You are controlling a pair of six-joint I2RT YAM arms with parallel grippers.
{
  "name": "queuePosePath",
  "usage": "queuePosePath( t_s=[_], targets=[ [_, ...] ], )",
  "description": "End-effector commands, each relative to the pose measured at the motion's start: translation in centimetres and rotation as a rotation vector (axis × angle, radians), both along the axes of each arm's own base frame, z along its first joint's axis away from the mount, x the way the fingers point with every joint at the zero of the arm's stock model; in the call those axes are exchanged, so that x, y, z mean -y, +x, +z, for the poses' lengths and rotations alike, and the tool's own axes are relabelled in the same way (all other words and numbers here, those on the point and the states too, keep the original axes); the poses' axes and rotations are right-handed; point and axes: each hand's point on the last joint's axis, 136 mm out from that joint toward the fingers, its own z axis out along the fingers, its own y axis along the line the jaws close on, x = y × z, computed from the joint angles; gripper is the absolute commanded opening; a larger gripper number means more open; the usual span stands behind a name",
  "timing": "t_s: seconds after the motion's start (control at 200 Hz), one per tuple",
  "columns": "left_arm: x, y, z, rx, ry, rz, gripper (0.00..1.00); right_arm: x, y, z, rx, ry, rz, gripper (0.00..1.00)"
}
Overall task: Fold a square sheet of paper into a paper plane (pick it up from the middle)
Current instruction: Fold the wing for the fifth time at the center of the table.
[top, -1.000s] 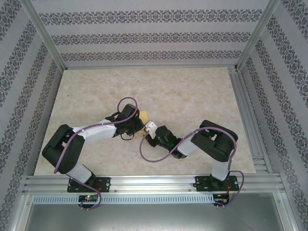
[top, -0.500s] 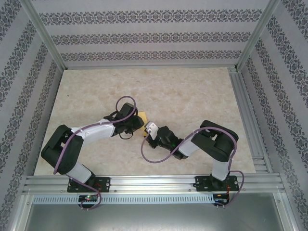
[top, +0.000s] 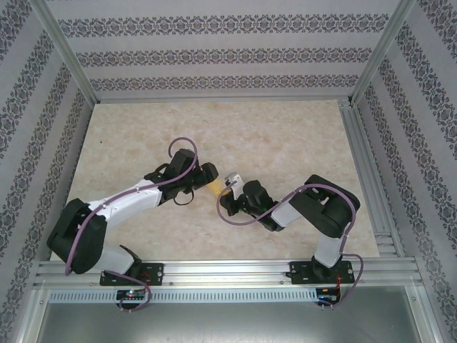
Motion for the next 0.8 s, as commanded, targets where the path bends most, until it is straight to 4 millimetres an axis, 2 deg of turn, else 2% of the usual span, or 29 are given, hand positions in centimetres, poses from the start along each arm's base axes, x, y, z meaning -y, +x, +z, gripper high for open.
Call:
queuePosePath(
  t_s=[0.0,0.15,0.34,0.455,0.639,0.794],
  targets=[
    [-1.0,0.3,0.6,0.08,0.029,-0.008,0.81,-0.6,-0.1,0.9,-0.114,0.102,0.002,0.08],
    [-0.7,0.0,0.0,0.103,0.034,-0.051,0.78,-0.1,0.4,1.0,-0.192,0.164,-0.026,0.06],
    [0.7,0.0,-1.1,0.097,-0.001,-0.118,0.59,0.1,0.3,1.0,-0.251,0.204,-0.035,0.08],
    [1.9,0.2,-1.6,0.091,-0.032,-0.159,0.52,0.4,0.1,0.6,-0.264,0.201,-0.037,0.09],
    [2.9,0.6,-2.7,0.067,-0.038,-0.193,0.44,0.7,-0.2,0.2,-0.284,0.193,-0.033,0.12],
    [3.5,0.9,-3.2,0.052,-0.04,-0.207,0.42,0.9,-0.1,-0.1,-0.299,0.191,-0.036,0.13]
  ],
)
